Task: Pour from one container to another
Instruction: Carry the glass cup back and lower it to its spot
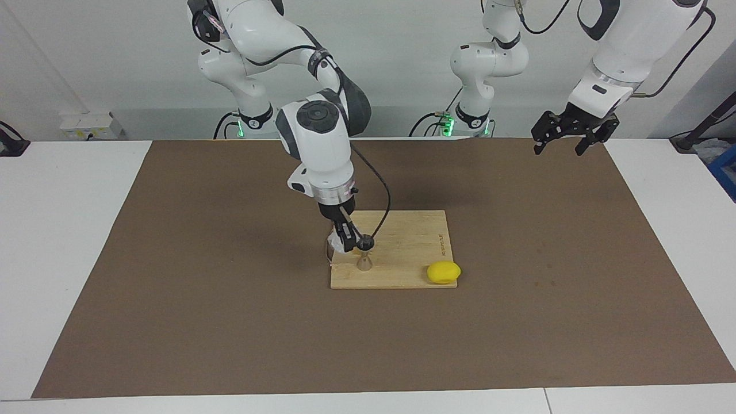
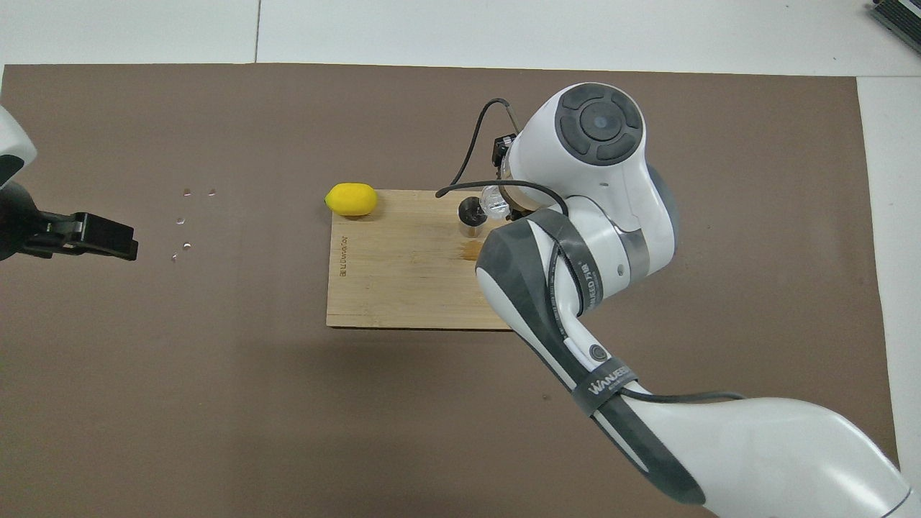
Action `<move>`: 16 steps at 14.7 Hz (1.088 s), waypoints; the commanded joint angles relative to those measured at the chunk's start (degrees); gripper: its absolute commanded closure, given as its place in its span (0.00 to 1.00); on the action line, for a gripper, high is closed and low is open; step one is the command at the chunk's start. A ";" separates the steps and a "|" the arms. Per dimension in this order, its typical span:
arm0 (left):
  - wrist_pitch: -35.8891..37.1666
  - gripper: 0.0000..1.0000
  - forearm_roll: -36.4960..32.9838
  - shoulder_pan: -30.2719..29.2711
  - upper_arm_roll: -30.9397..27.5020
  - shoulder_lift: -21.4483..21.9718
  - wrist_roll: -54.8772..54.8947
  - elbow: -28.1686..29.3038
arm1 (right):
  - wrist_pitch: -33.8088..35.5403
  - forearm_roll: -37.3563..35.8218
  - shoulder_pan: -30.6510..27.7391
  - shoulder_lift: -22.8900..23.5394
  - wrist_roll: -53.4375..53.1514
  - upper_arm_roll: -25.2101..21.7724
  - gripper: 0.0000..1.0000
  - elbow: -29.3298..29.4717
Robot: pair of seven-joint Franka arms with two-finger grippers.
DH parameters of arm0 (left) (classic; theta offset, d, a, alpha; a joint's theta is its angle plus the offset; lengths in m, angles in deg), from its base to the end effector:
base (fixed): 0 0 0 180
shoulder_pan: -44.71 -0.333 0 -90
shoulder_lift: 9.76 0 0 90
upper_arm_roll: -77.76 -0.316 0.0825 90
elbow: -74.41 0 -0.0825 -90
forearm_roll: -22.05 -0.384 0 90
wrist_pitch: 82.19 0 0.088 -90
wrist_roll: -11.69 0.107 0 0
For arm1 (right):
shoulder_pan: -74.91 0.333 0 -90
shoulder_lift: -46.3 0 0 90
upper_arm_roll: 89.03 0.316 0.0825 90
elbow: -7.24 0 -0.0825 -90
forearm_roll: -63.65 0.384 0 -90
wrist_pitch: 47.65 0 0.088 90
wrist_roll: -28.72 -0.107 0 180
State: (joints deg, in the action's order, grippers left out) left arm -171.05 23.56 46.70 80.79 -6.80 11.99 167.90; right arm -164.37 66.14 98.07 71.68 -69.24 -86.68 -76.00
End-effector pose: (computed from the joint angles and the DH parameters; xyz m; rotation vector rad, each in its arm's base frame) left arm 0.5333 -0.0505 0.6223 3.1155 -0.1448 -0.0470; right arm 0.6349 0.3004 0.4455 -2.3921 1.7931 -0.0247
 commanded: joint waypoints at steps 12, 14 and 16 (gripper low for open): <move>0.53 0.00 -0.80 0.30 -0.22 1.16 0.31 0.63 | 6.76 33.01 -25.51 -5.86 25.16 0.46 1.00 -12.37; 0.53 0.00 -0.80 0.30 -0.22 1.16 0.22 0.63 | 6.86 37.23 -29.74 -6.74 28.95 0.46 1.00 -16.33; 0.53 0.00 -0.80 0.30 -0.22 1.16 0.22 0.63 | 7.29 37.77 -32.64 -6.14 34.13 0.46 1.00 -18.45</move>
State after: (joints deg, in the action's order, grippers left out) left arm -171.05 23.56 46.70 80.79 -6.80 11.99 167.90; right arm -156.91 101.75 67.90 67.65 -39.60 -87.06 -89.65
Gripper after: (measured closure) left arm 0.000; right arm 0.493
